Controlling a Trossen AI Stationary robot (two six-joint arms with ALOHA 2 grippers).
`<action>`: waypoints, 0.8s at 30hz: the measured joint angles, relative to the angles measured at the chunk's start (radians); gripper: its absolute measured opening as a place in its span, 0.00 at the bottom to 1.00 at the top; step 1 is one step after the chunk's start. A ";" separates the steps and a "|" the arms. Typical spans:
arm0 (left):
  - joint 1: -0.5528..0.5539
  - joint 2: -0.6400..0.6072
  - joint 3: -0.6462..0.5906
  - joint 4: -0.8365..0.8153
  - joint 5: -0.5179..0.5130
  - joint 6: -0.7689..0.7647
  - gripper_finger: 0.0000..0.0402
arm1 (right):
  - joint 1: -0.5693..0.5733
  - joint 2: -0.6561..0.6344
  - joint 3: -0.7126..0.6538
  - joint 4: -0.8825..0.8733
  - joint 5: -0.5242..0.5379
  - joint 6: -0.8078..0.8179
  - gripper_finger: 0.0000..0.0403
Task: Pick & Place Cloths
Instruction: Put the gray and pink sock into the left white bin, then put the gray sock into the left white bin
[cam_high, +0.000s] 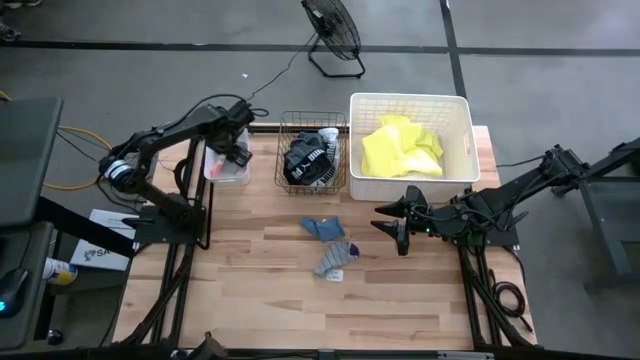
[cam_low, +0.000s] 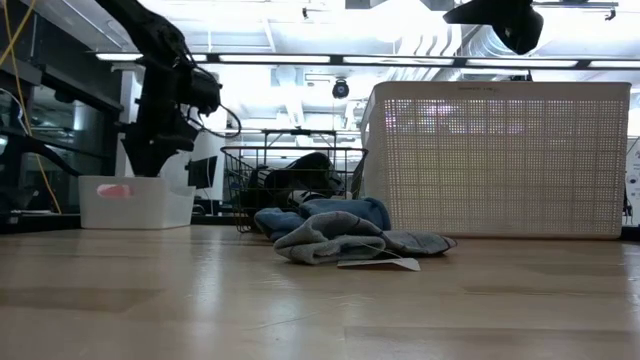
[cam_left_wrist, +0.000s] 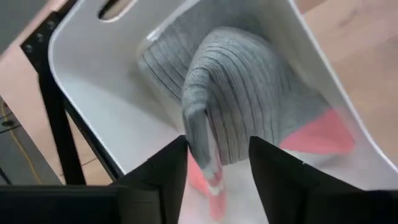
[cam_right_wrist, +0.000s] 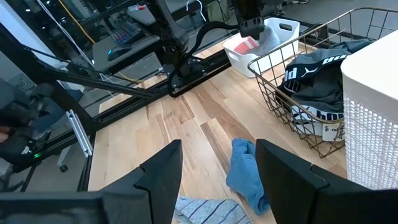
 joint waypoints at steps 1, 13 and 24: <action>0.000 -0.013 0.000 -0.001 0.000 0.000 0.42 | 0.000 0.000 0.000 0.000 0.000 0.000 0.49; -0.001 -0.252 0.000 -0.002 0.145 0.013 0.43 | 0.000 0.000 0.000 0.001 0.000 -0.034 0.49; 0.000 -0.421 0.001 0.043 0.264 0.063 0.43 | 0.000 0.000 0.000 0.009 0.000 -0.018 0.49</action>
